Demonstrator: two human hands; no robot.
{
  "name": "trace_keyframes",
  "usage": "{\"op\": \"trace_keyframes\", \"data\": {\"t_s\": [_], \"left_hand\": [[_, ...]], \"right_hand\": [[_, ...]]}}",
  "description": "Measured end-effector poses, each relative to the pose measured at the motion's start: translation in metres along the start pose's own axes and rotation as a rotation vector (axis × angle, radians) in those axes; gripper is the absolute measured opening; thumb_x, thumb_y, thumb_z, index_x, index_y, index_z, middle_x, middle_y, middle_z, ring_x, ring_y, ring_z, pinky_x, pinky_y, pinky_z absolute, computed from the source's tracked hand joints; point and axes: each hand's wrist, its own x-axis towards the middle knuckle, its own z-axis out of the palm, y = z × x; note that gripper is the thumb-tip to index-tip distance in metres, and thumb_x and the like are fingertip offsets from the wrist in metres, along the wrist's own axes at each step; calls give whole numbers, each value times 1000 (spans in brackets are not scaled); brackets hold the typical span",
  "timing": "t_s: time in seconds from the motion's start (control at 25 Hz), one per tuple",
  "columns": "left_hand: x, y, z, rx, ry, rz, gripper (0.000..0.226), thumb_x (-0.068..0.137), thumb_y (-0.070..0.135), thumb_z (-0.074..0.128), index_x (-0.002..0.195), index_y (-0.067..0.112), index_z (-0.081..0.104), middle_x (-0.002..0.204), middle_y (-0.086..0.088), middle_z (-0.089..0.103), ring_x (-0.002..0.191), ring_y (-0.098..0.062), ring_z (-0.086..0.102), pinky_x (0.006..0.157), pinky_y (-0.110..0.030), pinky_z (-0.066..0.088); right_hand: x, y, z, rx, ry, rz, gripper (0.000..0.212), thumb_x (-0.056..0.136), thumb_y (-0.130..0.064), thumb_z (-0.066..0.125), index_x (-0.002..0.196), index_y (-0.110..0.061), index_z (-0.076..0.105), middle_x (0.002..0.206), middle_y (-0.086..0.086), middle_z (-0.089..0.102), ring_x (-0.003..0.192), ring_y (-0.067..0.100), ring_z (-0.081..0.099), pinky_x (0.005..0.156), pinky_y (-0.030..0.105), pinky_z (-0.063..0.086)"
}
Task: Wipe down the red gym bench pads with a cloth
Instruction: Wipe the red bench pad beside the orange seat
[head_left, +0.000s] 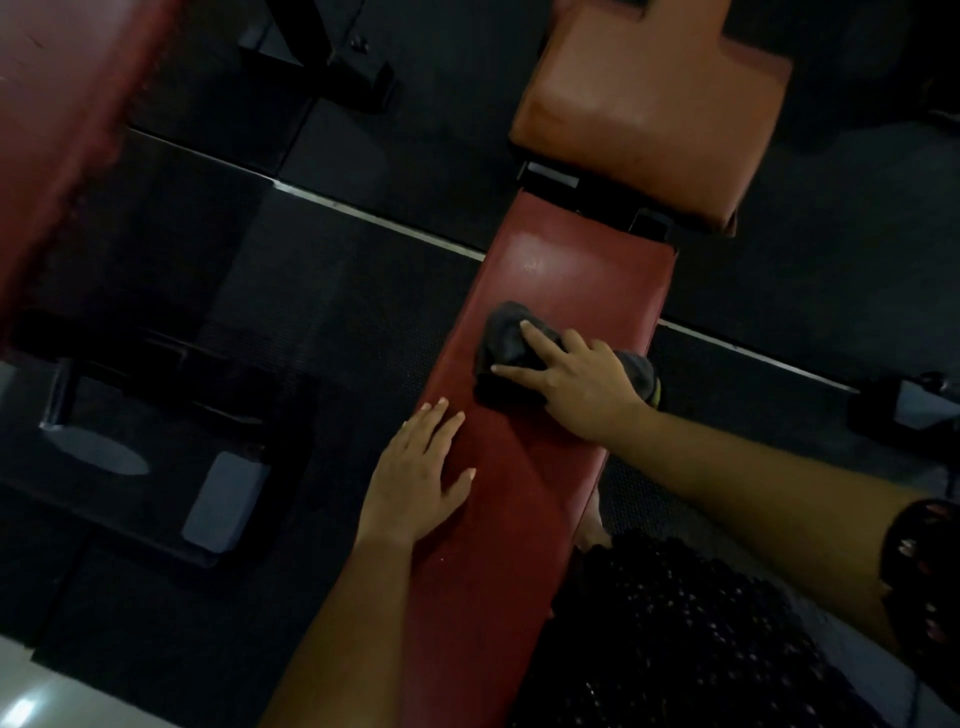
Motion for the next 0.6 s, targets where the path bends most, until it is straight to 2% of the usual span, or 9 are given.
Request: {"op": "trace_keyframes", "data": {"t_s": [0.16,0.24,0.4,0.48,0.6], "left_hand": [[-4,-2,0,-24,-11,-23,74,88,62,32,152,25,28,161,4,19,148,-15,14,116,-38,21],[-3,-2,0,-31,-17,-42,74,88,62,32,153,25,27,161,4,18,148,-16,15,116,-38,21],[-12,-2,3,38,33,-8,74,89,55,48,153,25,25,163,4,10,148,-18,10,110,-38,24],[-22,-2,7,-8,42,-31,78,87,54,51,153,27,18,162,1,8,148,-22,13,110,-41,26],[-39,-1,14,-133,22,-137,78,88,60,42,154,26,18,162,-1,12,148,-22,14,116,-47,26]], "right_hand": [[-54,15,16,14,44,106,78,68,-26,83,136,-43,50,142,19,48,85,38,55,59,41,50],[-78,20,22,44,47,163,82,64,-25,85,137,-42,51,142,20,47,86,40,56,59,43,50],[-121,14,37,136,21,304,91,58,-20,88,137,-43,49,143,20,46,84,40,55,57,44,51],[-133,5,41,184,8,352,91,59,-20,88,137,-43,47,141,21,46,83,40,55,55,44,52],[-125,-10,33,191,23,321,86,57,-20,89,133,-40,55,138,23,50,81,41,56,52,41,51]]}}
